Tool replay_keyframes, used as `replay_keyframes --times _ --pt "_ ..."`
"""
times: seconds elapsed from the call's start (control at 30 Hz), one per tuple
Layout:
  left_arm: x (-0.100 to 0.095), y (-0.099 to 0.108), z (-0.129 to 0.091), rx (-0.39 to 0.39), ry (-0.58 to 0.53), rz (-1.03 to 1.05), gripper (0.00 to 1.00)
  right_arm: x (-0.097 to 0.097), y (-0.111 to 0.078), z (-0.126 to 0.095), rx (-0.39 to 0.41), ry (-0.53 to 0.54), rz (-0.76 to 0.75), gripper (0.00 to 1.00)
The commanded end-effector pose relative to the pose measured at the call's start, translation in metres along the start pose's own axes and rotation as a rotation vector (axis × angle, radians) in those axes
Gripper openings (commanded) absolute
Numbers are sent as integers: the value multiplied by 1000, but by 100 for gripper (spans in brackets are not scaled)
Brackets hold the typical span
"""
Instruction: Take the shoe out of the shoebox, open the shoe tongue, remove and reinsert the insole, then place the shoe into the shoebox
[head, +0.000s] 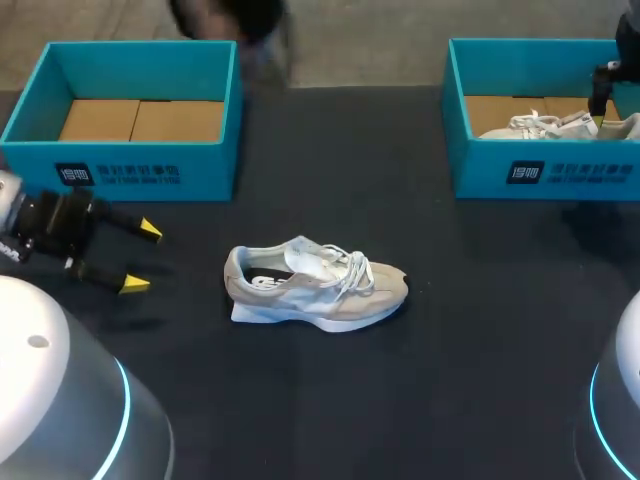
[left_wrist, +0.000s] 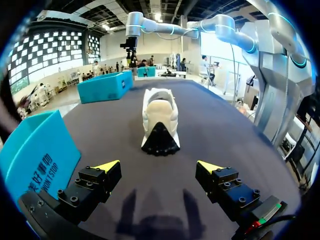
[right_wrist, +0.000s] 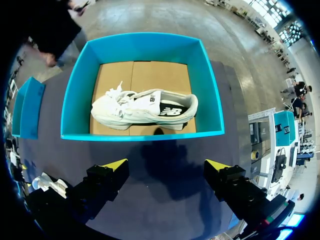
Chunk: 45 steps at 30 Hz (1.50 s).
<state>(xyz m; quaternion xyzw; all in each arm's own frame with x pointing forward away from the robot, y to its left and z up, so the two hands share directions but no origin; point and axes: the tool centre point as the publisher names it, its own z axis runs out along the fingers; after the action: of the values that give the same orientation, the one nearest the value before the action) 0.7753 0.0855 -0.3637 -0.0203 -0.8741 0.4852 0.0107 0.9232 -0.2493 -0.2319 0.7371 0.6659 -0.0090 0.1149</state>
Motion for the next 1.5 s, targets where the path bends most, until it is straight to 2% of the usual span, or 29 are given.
replay_keyframes --times 0.03,0.17,0.27,1.23,1.4,1.47,1.5 --pt "-3 11 6 37 0 16 100 0 0 0 -1 1 1 100" --pt "-4 21 9 39 12 17 100 0 0 0 -1 1 1 100" --pt "-4 24 10 7 -1 25 100 0 0 0 -1 1 1 100" --pt "-4 24 10 7 -1 25 100 0 0 0 -1 1 1 100" --pt "-5 19 15 30 -31 6 100 0 0 0 -1 1 1 100" --pt "-7 16 20 -16 -41 -7 100 0 0 0 -1 1 1 100" --pt "-9 14 23 8 -36 -5 100 0 0 0 -1 1 1 100"
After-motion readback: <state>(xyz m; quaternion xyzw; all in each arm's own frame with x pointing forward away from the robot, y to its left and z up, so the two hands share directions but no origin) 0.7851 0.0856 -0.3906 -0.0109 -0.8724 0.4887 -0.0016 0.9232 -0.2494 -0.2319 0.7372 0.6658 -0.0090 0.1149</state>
